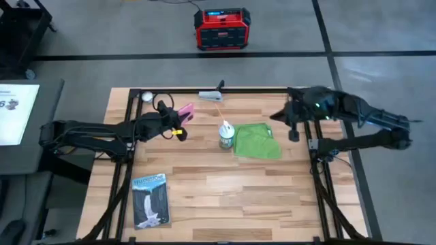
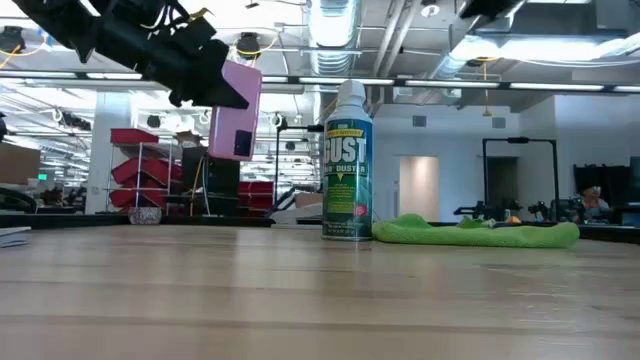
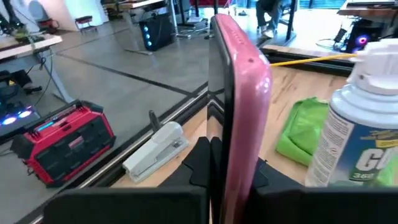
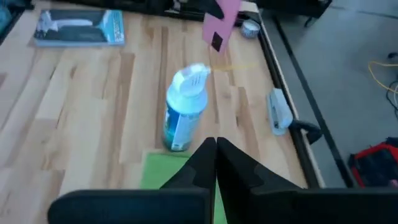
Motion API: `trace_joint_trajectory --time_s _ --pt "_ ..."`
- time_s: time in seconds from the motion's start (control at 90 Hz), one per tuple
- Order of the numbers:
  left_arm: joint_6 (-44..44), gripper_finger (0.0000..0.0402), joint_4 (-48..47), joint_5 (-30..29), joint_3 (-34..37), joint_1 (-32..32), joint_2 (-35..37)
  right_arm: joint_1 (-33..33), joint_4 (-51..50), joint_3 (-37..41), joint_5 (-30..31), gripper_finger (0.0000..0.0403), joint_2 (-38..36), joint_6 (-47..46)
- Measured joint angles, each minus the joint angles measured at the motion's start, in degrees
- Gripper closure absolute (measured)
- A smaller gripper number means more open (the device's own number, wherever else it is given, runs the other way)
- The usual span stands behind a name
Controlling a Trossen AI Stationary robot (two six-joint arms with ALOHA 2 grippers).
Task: Apply microfiber cloth
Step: Wipe pink cellphone with a microfiber cloth
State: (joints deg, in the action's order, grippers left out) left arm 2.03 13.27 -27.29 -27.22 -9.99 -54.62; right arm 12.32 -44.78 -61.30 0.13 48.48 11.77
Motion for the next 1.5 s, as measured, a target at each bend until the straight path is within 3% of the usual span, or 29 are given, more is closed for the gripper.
trace_joint_trajectory --time_s 0.244,0.467,0.9,1.189,1.5 --pt "-1.4 0.04 -0.1 1.7 0.0 1.6 3.9 0.3 15.1 21.9 -2.4 0.0403 -14.9 -9.4" --pt "-1.4 0.04 -1.7 2.0 0.0 2.8 4.0 -2.0 26.5 33.9 -4.8 0.0403 -16.0 -14.7" --pt "-1.4 0.04 -2.3 2.1 0.3 4.7 4.0 -3.3 46.1 48.8 -7.8 0.0403 -15.1 -18.2" --pt "-2.3 0.04 -2.1 2.0 0.3 4.7 3.5 -2.3 74.6 60.7 -18.2 0.0403 -15.2 -16.0" --pt "-1.2 0.04 3.8 2.1 2.5 4.9 -0.2 0.6 73.9 60.7 -18.0 0.0403 -11.4 -21.6"
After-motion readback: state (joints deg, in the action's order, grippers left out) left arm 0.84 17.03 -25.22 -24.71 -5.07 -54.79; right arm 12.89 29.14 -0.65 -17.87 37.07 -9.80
